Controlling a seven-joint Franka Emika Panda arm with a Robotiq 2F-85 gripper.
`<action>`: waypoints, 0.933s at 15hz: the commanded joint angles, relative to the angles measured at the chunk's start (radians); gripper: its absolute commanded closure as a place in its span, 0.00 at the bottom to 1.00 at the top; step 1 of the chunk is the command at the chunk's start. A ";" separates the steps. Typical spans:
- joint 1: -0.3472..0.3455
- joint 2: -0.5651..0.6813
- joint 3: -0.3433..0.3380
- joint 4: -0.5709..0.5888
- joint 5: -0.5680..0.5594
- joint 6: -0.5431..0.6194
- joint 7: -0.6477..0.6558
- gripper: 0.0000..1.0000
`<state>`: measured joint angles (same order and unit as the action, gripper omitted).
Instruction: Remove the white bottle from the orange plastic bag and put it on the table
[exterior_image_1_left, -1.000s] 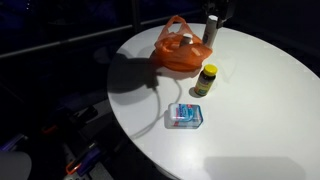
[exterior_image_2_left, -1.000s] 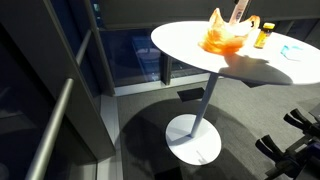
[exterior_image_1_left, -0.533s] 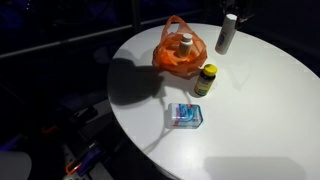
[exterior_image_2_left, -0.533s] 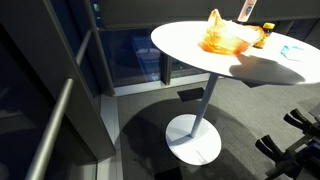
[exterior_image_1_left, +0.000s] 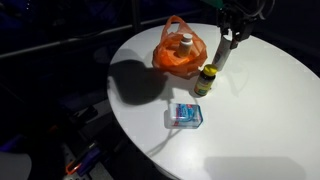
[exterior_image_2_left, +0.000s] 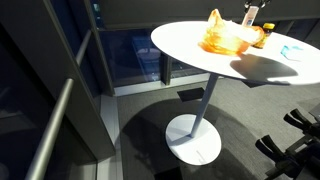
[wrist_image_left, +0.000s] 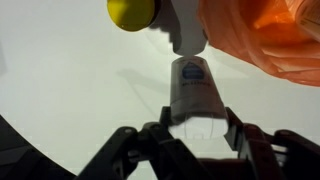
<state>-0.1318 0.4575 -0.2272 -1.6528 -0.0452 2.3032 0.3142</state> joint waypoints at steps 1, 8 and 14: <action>0.000 0.029 -0.004 0.004 -0.010 -0.015 0.024 0.73; 0.001 0.055 -0.015 0.000 -0.013 -0.011 0.026 0.24; -0.003 0.012 -0.004 -0.014 -0.002 -0.024 -0.009 0.00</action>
<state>-0.1311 0.5141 -0.2396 -1.6531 -0.0454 2.3033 0.3150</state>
